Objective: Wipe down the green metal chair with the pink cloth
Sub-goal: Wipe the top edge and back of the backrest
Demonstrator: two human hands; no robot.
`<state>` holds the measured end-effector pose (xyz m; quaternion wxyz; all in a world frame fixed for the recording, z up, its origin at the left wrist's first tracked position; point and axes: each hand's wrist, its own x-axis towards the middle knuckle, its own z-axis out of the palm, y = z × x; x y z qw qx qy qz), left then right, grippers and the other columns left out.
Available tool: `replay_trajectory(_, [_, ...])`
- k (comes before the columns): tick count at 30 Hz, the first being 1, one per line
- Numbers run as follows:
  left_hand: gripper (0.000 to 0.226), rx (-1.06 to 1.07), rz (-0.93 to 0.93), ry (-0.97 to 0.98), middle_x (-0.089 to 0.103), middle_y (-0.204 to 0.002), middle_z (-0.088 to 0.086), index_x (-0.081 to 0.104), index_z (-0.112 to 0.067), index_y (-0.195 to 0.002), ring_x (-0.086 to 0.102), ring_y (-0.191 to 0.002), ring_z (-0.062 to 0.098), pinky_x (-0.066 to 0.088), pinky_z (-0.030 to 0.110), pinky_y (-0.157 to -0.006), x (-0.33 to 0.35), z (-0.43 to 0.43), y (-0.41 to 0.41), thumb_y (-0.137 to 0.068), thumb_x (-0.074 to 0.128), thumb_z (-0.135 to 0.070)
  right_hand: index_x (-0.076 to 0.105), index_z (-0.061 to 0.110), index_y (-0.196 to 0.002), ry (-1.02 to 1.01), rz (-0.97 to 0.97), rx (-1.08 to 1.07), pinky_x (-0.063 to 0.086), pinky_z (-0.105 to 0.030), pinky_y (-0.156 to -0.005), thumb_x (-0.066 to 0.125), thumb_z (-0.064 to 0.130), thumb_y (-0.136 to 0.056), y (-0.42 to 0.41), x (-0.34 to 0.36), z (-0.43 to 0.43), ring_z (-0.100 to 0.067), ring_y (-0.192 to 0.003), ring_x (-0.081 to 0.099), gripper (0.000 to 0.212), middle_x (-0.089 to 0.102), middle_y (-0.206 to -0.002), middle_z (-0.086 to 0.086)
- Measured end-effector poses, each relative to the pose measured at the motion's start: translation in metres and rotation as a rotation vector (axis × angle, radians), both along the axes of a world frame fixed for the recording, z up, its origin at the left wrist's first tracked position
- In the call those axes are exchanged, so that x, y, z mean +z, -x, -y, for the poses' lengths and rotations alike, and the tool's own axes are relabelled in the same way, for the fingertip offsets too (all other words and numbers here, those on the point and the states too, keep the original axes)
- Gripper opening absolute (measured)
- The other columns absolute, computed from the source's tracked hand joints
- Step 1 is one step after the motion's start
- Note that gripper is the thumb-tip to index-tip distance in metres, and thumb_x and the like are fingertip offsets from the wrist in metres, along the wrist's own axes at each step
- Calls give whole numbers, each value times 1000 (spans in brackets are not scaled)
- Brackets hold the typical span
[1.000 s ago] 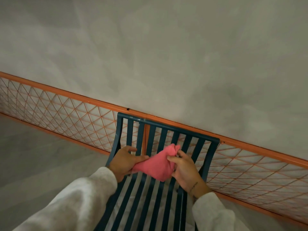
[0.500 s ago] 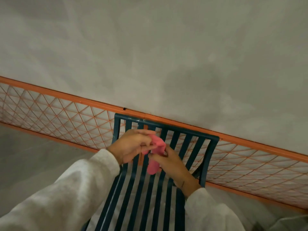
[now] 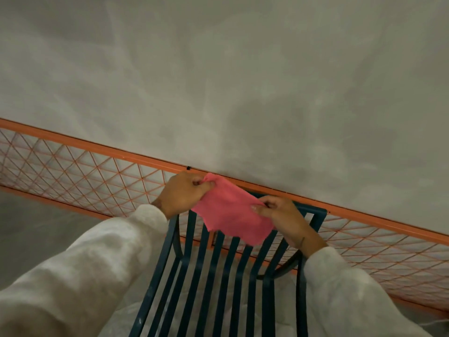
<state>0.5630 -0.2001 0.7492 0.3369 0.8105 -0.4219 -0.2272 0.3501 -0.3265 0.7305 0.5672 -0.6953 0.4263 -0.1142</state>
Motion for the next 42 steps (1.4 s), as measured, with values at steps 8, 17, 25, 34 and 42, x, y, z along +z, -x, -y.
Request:
replay_trajectory(8, [42, -63, -101, 191, 65, -75, 18, 70, -5, -81, 61, -71, 33, 52, 49, -75, -19, -4, 1, -98, 51, -38, 60, 25, -120, -221, 127, -235, 60, -39, -69, 77, 17, -83, -20, 17, 2, -28, -97, 68, 41, 66, -113, -7])
replay_trajectory(17, [22, -229, -245, 330, 70, -98, -34, 68, -42, -112, 66, -95, -7, 52, 14, -86, -10, -2, 27, -96, 55, -32, 70, -6, -100, -361, 202, -180, 62, -42, -77, 51, -6, -86, -44, 39, -9, -35, -90, 72, 24, 70, -104, -28])
replay_trajectory(25, [34, -246, -485, 342, 72, -113, -11, 61, -30, -130, 67, -104, 3, 54, 18, -85, -20, -3, 34, -97, 55, -31, 67, 0, -105, -294, 227, -151, 63, -35, -74, 70, -7, -83, -49, 39, -15, -27, -85, 76, 24, 75, -99, -19])
replay_trajectory(34, [29, -112, -354, 475, 73, -108, -8, 68, -20, -119, 68, -100, 4, 54, 21, -89, -33, 14, 41, -91, 65, -13, 60, 26, -107, 16, 64, -163, 58, -35, -83, 88, 30, -66, -55, 29, -11, -15, -95, 70, 50, 73, -101, 3])
replay_trajectory(42, [21, 34, -958, 547, 71, -102, 7, 68, -7, -111, 66, -96, 20, 53, 35, -86, -15, 21, 15, -94, 55, -5, 61, 31, -125, -43, 199, -67, 53, -25, -84, 76, 25, -83, -34, 25, -2, -11, -107, 65, 45, 70, -113, 6])
